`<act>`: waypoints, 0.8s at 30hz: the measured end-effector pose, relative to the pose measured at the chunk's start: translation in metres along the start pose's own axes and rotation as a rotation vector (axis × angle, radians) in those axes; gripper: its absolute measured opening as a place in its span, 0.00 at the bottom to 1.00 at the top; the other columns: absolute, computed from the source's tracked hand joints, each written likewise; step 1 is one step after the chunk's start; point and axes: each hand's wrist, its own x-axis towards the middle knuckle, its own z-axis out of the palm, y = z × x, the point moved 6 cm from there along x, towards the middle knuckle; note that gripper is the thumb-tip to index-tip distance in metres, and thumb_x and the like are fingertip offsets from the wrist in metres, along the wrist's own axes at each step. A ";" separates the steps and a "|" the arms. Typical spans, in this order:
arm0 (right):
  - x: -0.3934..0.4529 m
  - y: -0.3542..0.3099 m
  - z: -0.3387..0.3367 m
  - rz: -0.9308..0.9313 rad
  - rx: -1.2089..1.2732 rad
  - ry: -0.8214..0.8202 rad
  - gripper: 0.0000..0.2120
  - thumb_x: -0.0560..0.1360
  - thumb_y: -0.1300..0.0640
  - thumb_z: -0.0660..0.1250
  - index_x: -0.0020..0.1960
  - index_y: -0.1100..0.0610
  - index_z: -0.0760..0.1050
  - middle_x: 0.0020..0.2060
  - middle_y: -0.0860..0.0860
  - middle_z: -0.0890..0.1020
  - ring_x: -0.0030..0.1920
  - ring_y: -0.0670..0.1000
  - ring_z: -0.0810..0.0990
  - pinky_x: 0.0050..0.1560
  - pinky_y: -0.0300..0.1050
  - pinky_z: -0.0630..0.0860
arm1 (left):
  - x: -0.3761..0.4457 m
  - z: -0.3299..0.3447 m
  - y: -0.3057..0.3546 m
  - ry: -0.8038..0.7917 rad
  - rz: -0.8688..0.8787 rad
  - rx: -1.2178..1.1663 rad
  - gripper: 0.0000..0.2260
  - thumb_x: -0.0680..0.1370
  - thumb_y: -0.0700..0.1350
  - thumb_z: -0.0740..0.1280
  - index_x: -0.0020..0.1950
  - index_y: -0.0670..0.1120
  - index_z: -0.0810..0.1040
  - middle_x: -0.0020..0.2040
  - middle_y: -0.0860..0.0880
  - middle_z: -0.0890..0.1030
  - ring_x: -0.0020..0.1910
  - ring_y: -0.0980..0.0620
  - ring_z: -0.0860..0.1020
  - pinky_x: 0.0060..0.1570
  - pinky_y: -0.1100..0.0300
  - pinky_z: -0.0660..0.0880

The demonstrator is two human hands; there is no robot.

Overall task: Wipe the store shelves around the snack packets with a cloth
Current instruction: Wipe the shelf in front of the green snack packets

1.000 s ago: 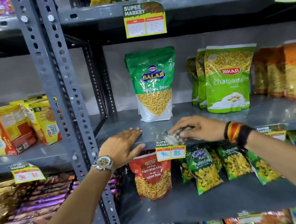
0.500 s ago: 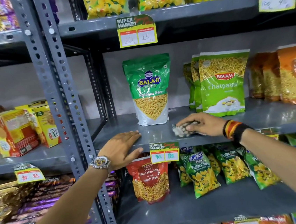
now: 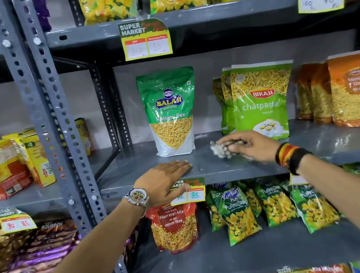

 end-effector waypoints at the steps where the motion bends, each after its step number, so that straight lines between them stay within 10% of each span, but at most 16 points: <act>1: 0.011 0.003 -0.006 -0.004 0.002 0.049 0.15 0.80 0.64 0.62 0.64 0.53 0.78 0.57 0.48 0.80 0.48 0.32 0.77 0.43 0.20 0.70 | 0.001 0.002 -0.001 0.009 0.005 -0.002 0.29 0.84 0.63 0.53 0.80 0.48 0.63 0.77 0.45 0.71 0.74 0.45 0.70 0.72 0.48 0.67; 7: 0.094 0.041 -0.002 0.088 -0.040 0.214 0.15 0.78 0.62 0.64 0.63 0.53 0.78 0.62 0.50 0.80 0.63 0.51 0.77 0.64 0.39 0.69 | 0.001 0.010 -0.005 0.038 0.015 -0.004 0.29 0.84 0.64 0.51 0.82 0.51 0.59 0.79 0.50 0.67 0.77 0.48 0.67 0.74 0.48 0.68; 14: 0.181 0.076 0.024 0.242 -0.056 0.318 0.14 0.74 0.60 0.65 0.57 0.51 0.81 0.57 0.51 0.84 0.58 0.54 0.81 0.63 0.44 0.76 | 0.003 0.014 -0.008 0.048 0.010 -0.003 0.29 0.84 0.64 0.52 0.82 0.52 0.58 0.80 0.51 0.66 0.78 0.49 0.66 0.74 0.48 0.67; 24: 0.243 0.121 0.046 0.306 -0.202 0.043 0.17 0.72 0.63 0.67 0.56 0.48 0.82 0.50 0.48 0.83 0.52 0.48 0.79 0.62 0.48 0.77 | 0.001 0.015 -0.010 0.120 0.026 0.010 0.29 0.84 0.62 0.57 0.82 0.50 0.60 0.80 0.52 0.66 0.78 0.51 0.66 0.73 0.49 0.69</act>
